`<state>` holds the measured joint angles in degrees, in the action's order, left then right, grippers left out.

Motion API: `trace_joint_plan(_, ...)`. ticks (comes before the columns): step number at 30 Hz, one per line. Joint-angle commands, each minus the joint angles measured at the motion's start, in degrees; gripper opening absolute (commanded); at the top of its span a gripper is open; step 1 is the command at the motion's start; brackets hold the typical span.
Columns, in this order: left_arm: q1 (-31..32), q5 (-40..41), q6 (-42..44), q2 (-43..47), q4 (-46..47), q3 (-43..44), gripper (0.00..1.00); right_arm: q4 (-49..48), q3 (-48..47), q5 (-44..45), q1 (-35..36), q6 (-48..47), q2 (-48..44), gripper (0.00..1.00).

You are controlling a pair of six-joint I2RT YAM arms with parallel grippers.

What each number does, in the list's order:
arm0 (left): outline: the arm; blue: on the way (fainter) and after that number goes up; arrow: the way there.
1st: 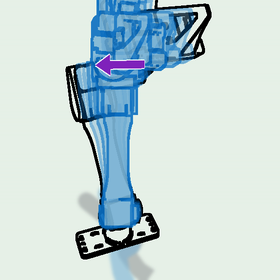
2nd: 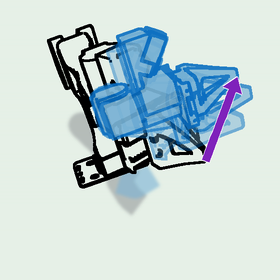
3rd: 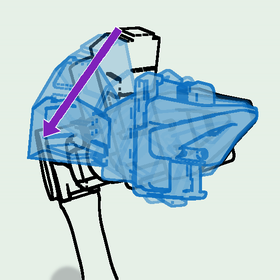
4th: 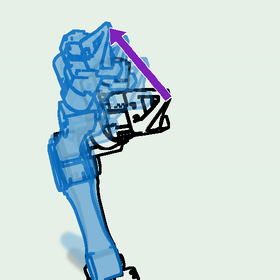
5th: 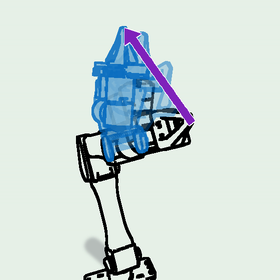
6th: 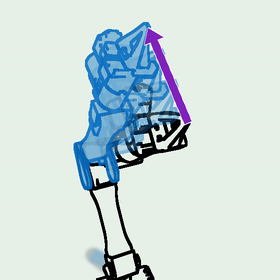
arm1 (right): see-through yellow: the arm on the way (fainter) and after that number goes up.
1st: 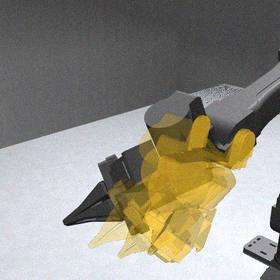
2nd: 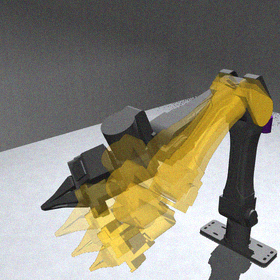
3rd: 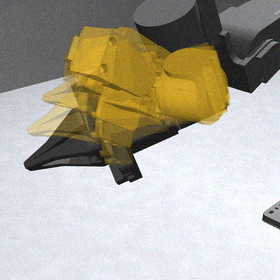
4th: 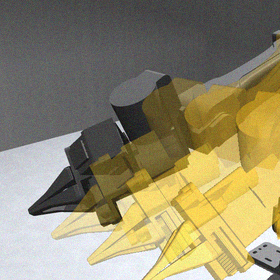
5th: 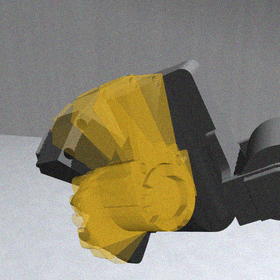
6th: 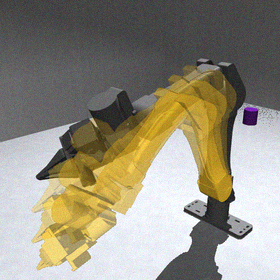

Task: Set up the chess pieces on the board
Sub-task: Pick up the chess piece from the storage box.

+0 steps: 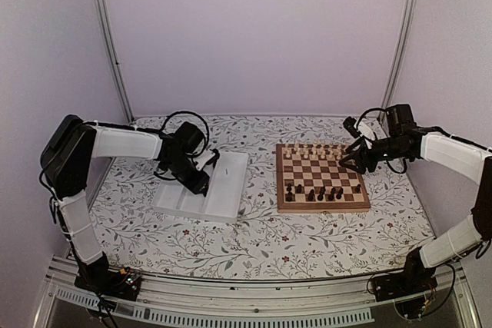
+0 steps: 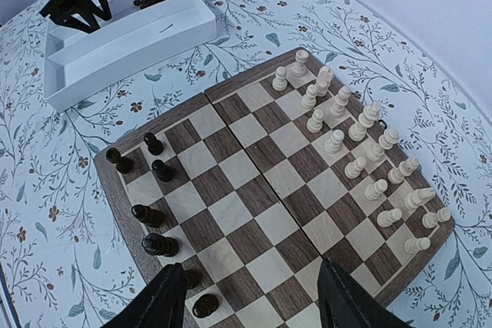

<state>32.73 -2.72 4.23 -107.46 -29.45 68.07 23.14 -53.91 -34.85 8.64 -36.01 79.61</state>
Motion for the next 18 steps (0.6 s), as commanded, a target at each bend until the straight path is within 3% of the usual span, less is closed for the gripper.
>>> trace_joint_plan(1, -1.55, -2.8, -2.71, -1.13, 2.02, 1.44, 0.4, 0.77, -0.45, -0.33, 0.55, -0.47, 0.52, 0.61)
trace_joint_plan(9, -3.01, -4.48, -5.51, -2.48, 1.69, 1.71, 0.31, 0.86, -0.49, -0.03, 0.85, -0.38, 0.63, 0.6)
trace_joint_plan(18, -3.08, -3.77, -7.39, -2.41, -1.06, 1.02, 0.33, 0.98, -0.58, -0.04, 0.81, -0.38, 0.89, 0.59)
